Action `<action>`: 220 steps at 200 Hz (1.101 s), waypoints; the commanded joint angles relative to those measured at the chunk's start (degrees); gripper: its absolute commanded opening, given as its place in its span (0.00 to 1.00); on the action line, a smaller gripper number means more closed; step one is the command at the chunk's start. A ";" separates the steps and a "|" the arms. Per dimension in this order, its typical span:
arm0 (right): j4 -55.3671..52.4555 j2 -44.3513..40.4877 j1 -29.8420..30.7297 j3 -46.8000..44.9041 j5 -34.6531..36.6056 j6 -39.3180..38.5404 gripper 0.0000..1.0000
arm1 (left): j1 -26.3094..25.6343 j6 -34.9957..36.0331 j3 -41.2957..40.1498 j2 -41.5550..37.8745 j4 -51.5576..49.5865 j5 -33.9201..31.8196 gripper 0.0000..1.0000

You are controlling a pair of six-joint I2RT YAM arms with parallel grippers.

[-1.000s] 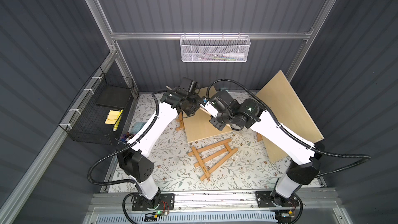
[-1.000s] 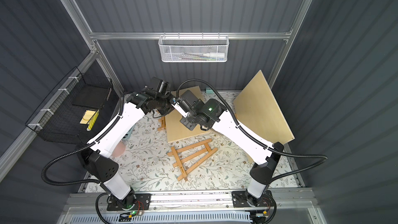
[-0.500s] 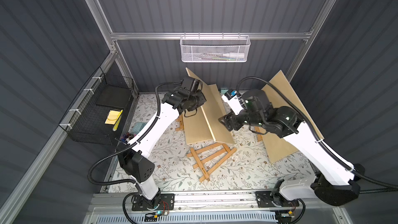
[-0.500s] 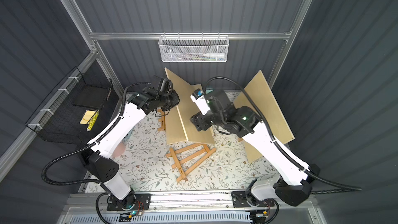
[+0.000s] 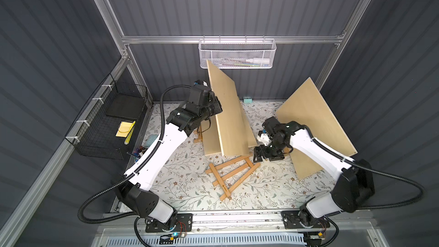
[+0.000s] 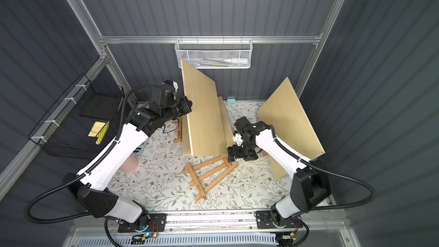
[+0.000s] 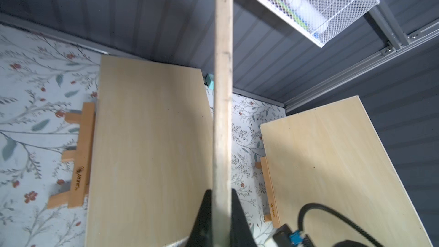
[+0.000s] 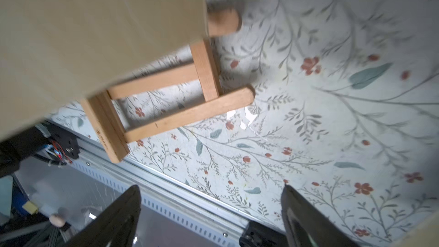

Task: Assemble the easel
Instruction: Adjust the easel at the center of the board.

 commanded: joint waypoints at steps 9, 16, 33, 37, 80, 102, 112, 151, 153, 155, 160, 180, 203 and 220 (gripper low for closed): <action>-2.56 6.31 3.59 2.58 1.09 -2.22 0.94 | 0.47 3.15 5.04 -7.66 7.22 -15.45 0.00; -2.33 8.38 3.84 3.16 1.26 -2.57 0.95 | 0.47 3.17 4.68 -8.30 6.24 -16.98 0.00; -1.77 12.77 3.95 4.21 3.81 -2.17 0.95 | 0.47 3.10 3.34 -9.61 5.48 -18.37 0.00; -1.56 13.63 3.93 4.42 4.23 -2.17 0.95 | 0.50 2.90 3.09 -9.80 5.34 -18.36 0.00; 1.00 20.12 3.93 4.85 9.06 -1.88 0.95 | 0.47 0.98 1.10 -10.65 5.56 -15.68 0.00; 1.64 22.66 3.95 6.56 10.92 -1.81 0.95 | 0.47 -0.26 0.01 -10.61 5.94 -14.85 0.00; 1.77 23.19 3.87 6.92 12.48 -1.73 0.96 | 0.47 -0.44 -0.07 -10.49 5.98 -14.53 0.00; 3.93 21.36 -0.04 5.87 19.17 1.45 0.95 | 0.47 -1.63 -1.49 -10.65 6.23 -14.26 0.00; 4.08 21.22 -0.37 5.88 19.33 1.62 0.95 | 0.47 -1.69 -1.52 -10.65 6.23 -14.26 0.00; 4.22 21.11 -0.64 5.82 19.39 1.79 0.95 | 0.45 -1.74 -1.61 -10.61 6.32 -14.28 0.00; 4.55 20.75 -1.37 5.78 19.66 2.31 0.96 | 0.46 -1.97 -1.75 -10.52 6.40 -14.24 0.00; 6.34 19.16 -3.64 6.02 18.60 3.45 0.95 | 0.47 -2.48 -1.62 -10.05 6.52 -13.68 0.00; 9.48 15.98 -3.71 5.81 12.23 1.99 0.95 | 0.47 -2.61 -1.30 -9.51 6.37 -12.96 0.00; 12.50 12.82 -1.67 4.12 7.12 -1.47 0.95 | 0.47 -2.85 -1.48 -9.50 5.83 -13.01 0.00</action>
